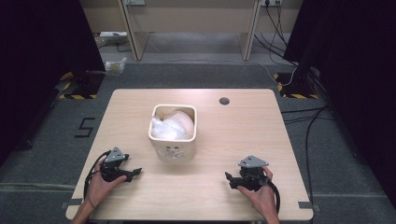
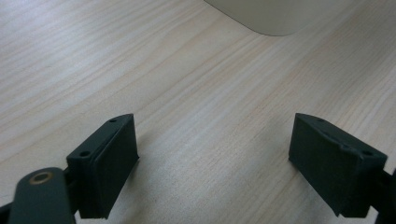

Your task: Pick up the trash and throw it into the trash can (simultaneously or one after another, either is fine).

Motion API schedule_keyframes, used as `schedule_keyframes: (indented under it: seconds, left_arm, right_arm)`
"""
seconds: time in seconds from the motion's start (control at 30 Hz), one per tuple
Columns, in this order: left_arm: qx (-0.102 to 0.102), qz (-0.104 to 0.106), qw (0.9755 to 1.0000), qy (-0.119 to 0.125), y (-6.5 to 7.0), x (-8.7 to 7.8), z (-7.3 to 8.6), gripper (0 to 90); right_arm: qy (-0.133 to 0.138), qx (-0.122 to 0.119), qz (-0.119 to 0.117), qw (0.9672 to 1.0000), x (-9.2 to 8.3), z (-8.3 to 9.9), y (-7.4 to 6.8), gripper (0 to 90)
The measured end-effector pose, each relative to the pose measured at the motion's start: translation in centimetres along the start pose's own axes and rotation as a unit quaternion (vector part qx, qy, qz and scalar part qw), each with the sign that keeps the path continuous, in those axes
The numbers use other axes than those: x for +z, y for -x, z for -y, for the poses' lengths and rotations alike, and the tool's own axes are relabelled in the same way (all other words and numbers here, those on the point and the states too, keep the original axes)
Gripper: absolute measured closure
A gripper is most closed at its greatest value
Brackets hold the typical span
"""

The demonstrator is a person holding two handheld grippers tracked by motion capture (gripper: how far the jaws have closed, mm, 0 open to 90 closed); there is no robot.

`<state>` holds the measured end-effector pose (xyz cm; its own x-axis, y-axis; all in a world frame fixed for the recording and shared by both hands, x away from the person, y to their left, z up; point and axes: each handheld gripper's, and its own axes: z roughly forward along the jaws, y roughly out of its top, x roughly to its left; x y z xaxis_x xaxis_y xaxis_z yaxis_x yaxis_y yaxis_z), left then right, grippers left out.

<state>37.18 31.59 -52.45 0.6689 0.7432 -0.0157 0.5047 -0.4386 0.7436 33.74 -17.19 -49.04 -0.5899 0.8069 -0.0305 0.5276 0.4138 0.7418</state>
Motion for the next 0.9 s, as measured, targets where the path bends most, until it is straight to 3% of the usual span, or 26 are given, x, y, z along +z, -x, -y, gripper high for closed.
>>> schedule_keyframes:
  seconds: [0.4, 0.9]
  left_arm:
    - [0.000, 0.000, 1.0000, 0.000, 0.0, 0.0, 0.0, 14.5]
    - [0.000, 0.000, 1.0000, 0.000, 0.0, 0.0, 0.0, 14.5]
  right_arm:
    - [-0.006, 0.007, 0.005, 0.9999, -0.2, 1.0, -0.2, 20.6]
    - [-0.009, 0.024, 0.020, 0.9995, -1.2, 2.5, 0.5, 20.4]
